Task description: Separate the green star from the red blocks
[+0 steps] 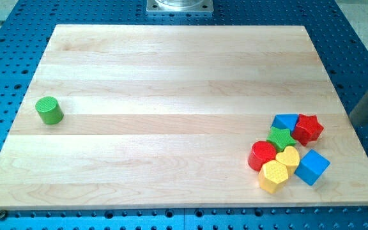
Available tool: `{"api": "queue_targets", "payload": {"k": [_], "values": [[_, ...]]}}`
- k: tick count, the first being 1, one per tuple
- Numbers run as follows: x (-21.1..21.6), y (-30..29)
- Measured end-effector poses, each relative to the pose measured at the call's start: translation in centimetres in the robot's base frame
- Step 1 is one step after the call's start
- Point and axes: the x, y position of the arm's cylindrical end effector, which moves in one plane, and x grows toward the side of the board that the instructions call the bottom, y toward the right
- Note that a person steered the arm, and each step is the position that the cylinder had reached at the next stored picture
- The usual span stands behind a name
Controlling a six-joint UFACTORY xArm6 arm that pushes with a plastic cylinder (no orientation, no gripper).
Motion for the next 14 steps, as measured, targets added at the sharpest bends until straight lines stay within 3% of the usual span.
{"api": "queue_targets", "payload": {"k": [1, 2, 4, 6, 10, 11, 13, 14], "values": [[2.8, -8.7], [2.8, -16.6], [2.9, -15.8], [3.2, -28.6], [3.2, -29.6], [3.4, -27.6], [6.6, -33.9], [3.7, -38.9]]}}
